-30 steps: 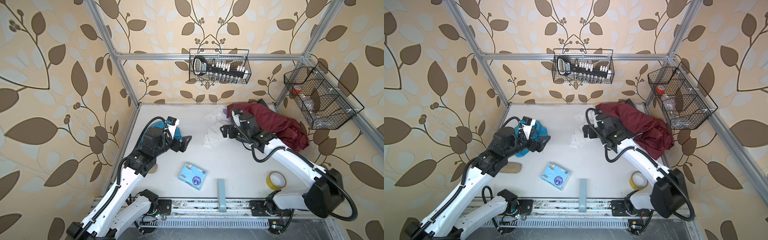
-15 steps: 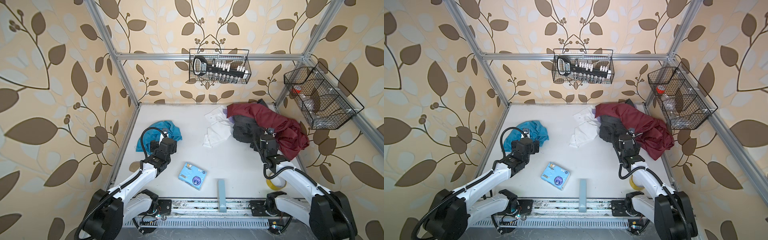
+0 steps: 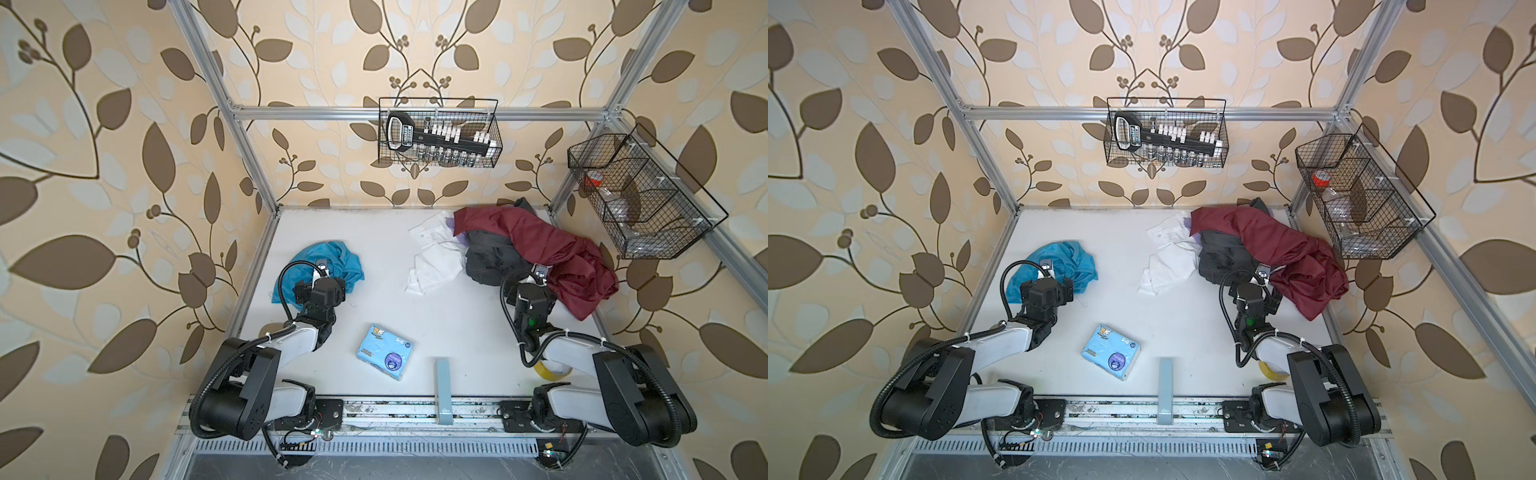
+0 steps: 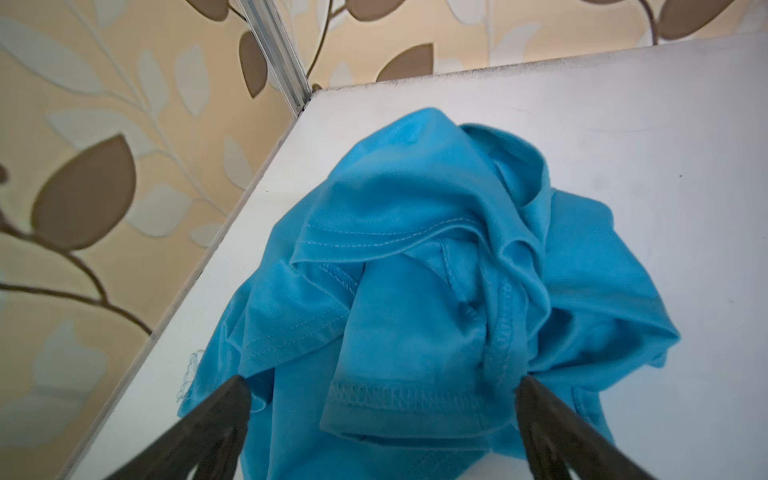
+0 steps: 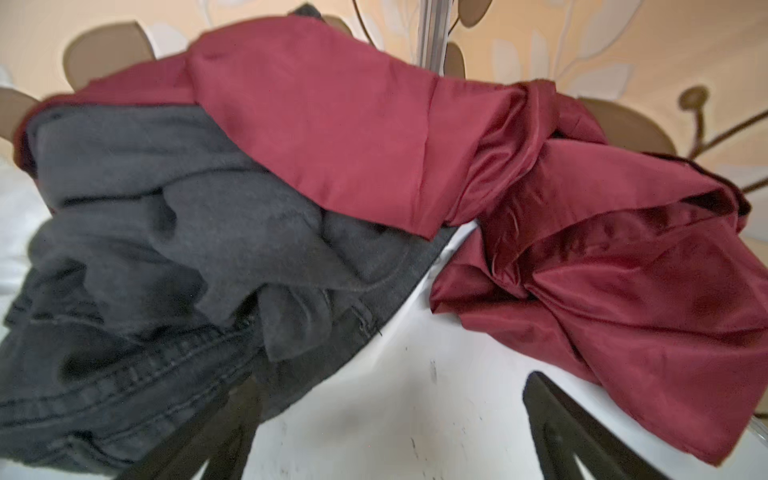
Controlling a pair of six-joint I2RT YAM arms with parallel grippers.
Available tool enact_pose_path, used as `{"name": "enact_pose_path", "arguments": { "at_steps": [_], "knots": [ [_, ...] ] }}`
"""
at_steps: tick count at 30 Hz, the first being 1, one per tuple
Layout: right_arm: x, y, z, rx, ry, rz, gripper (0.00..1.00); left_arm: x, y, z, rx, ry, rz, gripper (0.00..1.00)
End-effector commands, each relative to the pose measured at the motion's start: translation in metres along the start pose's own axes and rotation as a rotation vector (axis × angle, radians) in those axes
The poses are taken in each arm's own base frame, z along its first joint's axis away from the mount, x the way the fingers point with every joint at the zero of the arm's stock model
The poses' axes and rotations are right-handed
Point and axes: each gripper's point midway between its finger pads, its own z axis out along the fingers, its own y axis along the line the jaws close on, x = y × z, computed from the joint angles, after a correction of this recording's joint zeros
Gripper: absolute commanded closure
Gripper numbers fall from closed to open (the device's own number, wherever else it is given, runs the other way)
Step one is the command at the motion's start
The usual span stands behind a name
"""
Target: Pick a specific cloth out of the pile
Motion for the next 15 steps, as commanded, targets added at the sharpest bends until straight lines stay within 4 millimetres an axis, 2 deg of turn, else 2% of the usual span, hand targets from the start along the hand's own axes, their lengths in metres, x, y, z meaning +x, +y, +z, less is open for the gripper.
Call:
{"name": "enact_pose_path", "arguments": {
  "at_steps": [1,8,11,15],
  "knots": [
    [-0.026,-0.001,-0.003,-0.001,-0.137,0.032,0.0,-0.024,-0.01,0.002,0.09,-0.11,-0.053,0.01],
    [-0.025,0.007,0.0,-0.051,-0.189,-0.001,0.0,-0.014,-0.012,0.015,0.144,-0.102,-0.096,0.01],
    [-0.022,0.016,0.005,-0.092,-0.168,-0.024,0.0,-0.002,-0.02,0.023,0.191,-0.095,-0.078,0.01],
    [-0.019,0.034,0.005,-0.258,-0.156,-0.056,0.0,0.0,-0.02,0.029,0.232,-0.048,-0.102,0.01]
  ]
}}
